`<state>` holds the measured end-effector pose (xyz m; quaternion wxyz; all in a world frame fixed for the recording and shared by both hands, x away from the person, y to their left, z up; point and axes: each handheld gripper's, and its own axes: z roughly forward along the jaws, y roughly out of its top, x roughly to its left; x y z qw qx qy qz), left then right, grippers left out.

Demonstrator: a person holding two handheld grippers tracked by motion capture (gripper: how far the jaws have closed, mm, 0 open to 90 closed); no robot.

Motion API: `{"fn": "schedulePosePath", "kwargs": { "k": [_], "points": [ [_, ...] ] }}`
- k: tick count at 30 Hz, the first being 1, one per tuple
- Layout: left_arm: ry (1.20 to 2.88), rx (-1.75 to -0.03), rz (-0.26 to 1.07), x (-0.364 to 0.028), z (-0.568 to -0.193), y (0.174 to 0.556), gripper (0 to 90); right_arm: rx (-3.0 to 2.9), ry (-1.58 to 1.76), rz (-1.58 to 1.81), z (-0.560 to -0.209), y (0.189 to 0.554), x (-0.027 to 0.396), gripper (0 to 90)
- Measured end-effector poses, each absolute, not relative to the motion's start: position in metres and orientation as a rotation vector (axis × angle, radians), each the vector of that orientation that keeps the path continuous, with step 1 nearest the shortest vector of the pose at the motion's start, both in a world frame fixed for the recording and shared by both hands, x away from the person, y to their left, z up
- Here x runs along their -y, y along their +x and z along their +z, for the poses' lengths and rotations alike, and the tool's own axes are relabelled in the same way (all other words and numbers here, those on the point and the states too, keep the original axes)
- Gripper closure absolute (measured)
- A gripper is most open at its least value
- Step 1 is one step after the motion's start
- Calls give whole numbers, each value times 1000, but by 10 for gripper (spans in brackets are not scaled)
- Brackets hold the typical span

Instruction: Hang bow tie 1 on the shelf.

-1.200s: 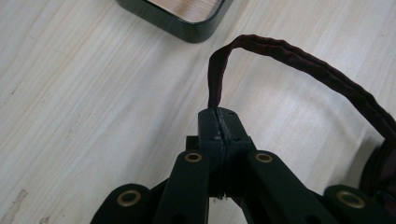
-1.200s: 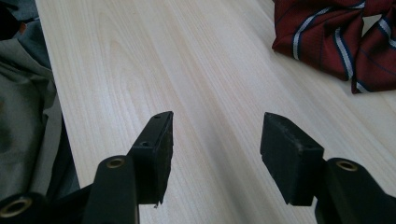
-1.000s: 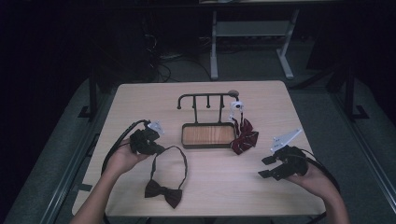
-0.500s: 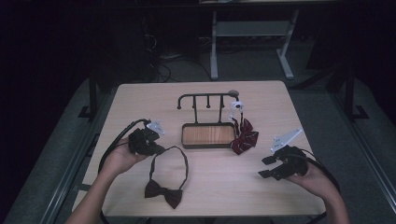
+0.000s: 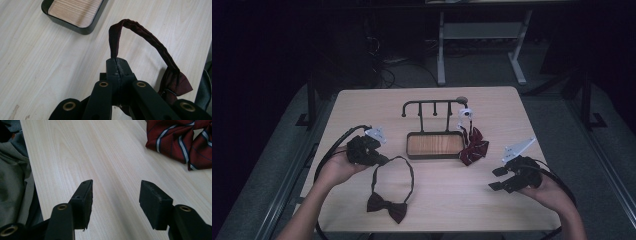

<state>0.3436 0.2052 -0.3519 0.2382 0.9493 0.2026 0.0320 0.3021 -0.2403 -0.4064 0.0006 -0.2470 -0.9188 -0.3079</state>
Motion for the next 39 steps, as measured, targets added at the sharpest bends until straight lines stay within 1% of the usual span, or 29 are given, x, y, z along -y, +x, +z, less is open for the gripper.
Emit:
{"fn": "schedulePosePath", "kwargs": {
  "k": [17, 39],
  "points": [
    [2601, -501, 48, -204, -339, 341, 898, 2872, -781, -975, -407, 304, 241, 442],
    [2606, -458, 66, -202, -317, 341, 898, 2861, -803, -982, -408, 306, 244, 442]
  ]
}}
